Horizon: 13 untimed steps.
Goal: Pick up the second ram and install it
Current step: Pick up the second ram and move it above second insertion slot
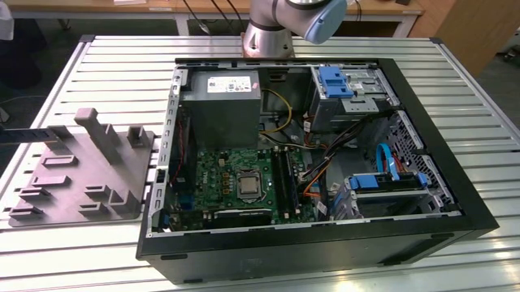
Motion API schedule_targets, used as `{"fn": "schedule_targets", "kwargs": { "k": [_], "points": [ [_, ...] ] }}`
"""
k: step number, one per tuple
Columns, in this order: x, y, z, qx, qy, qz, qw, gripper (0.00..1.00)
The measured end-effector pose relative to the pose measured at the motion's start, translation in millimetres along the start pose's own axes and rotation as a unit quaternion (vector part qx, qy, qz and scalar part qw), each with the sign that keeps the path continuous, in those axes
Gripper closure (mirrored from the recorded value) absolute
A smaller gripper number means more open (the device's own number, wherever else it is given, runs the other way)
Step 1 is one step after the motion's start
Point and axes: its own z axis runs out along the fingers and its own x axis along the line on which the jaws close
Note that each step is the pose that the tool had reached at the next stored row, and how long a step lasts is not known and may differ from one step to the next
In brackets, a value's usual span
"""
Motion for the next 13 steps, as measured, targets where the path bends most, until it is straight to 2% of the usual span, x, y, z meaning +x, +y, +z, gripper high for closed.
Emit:
{"fn": "schedule_targets", "kwargs": {
  "k": [6, 13],
  "points": [
    [-0.3, 0.8, -17.6, 0.0000, 0.0000, 0.000, 1.0000, 0.89],
    [-0.8, 1.8, -41.4, 0.0000, -0.0001, 0.001, 1.0000, 0.89]
  ]
}}
